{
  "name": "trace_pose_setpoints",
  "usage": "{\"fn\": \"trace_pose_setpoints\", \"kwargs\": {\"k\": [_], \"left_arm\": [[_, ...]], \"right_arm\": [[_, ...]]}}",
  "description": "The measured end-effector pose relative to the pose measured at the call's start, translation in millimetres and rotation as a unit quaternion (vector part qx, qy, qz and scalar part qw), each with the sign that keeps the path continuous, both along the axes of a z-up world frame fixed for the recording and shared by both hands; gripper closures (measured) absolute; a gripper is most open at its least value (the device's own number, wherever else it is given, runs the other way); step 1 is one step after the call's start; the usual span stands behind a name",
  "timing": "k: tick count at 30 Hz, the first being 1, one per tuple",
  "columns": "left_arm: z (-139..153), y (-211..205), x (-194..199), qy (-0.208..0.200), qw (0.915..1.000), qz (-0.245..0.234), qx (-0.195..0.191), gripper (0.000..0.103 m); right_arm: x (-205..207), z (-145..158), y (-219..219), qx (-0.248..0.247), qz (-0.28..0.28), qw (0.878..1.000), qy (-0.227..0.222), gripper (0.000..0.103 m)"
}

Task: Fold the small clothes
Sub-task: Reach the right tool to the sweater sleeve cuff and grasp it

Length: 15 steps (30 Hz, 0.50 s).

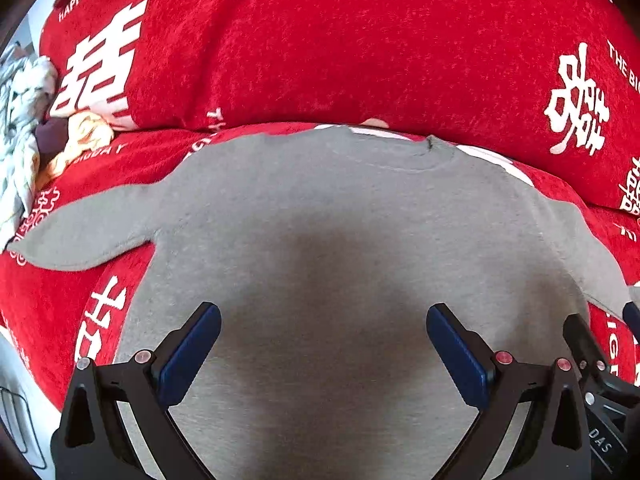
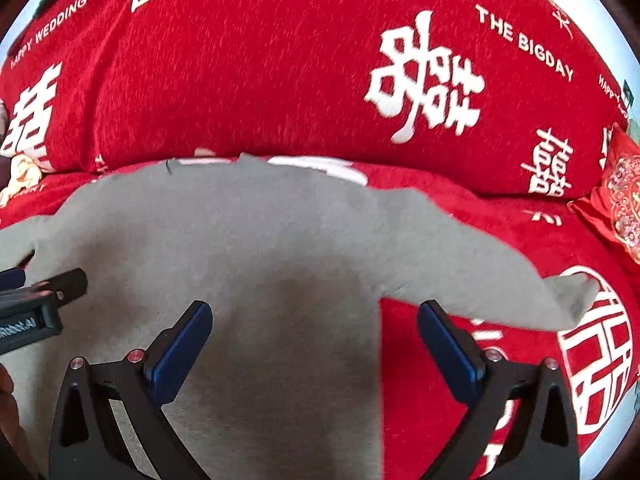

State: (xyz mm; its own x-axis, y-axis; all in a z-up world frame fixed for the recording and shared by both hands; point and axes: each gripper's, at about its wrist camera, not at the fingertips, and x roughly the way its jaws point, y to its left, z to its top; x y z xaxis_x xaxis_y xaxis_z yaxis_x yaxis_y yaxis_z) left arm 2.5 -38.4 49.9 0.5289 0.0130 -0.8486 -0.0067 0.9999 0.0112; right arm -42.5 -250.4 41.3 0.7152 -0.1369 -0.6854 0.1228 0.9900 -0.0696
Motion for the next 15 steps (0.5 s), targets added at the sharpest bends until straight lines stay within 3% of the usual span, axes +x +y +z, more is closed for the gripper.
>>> {"fn": "trace_pose_setpoints", "kwargs": {"k": [15], "left_arm": [[18, -98, 6, -0.017, 0.9977, -0.062, 0.023, 0.0]], "right_arm": [[-13, 8, -81, 0.016, -0.046, 0.999, -0.01, 0.001]]}}
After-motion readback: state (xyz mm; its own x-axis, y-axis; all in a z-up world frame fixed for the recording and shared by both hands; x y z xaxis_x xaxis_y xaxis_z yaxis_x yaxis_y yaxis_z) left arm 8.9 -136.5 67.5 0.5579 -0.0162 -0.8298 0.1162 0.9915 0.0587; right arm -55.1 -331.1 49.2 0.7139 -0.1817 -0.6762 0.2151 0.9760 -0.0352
